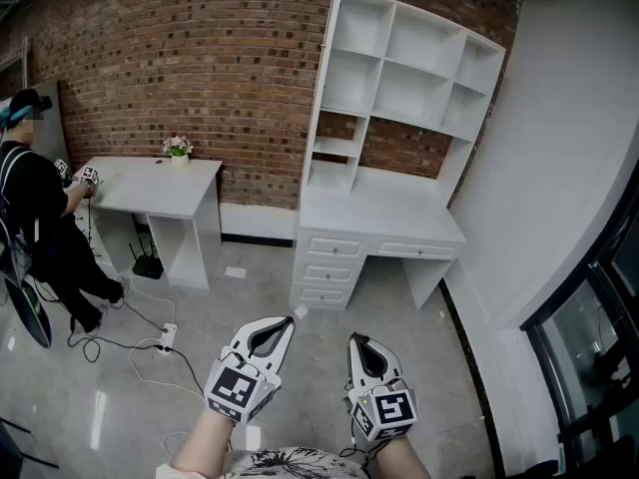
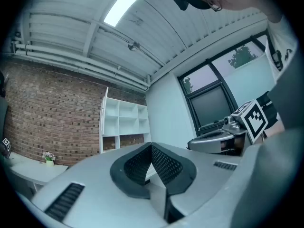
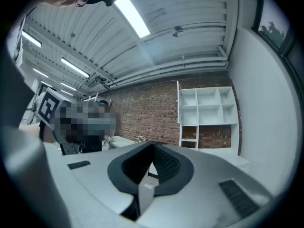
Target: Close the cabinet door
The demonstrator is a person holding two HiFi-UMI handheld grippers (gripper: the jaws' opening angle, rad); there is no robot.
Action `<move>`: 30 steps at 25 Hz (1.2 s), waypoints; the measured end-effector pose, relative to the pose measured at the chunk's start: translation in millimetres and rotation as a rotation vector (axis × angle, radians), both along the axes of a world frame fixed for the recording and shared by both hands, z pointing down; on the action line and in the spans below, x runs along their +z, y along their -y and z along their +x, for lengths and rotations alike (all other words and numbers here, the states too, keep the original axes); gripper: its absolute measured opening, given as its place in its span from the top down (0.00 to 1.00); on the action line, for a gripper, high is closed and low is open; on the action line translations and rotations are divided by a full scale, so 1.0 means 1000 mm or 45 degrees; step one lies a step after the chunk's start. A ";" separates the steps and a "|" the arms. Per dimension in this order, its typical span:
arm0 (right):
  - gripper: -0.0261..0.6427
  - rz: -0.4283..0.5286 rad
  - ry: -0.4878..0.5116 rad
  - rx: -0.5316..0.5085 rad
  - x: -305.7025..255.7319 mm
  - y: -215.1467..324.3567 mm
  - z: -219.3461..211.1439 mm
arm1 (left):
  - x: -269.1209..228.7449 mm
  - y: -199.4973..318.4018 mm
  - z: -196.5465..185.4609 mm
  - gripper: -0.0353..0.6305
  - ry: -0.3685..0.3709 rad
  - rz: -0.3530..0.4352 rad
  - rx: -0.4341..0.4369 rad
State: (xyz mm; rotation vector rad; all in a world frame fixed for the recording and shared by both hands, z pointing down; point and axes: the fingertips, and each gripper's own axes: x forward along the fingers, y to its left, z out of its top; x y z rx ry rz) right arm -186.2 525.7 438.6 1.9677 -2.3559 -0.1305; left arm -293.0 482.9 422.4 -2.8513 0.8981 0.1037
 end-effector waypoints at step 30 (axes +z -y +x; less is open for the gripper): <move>0.96 -0.082 0.031 -0.024 0.043 0.137 0.031 | 0.042 0.133 0.008 0.93 -0.013 -0.109 -0.101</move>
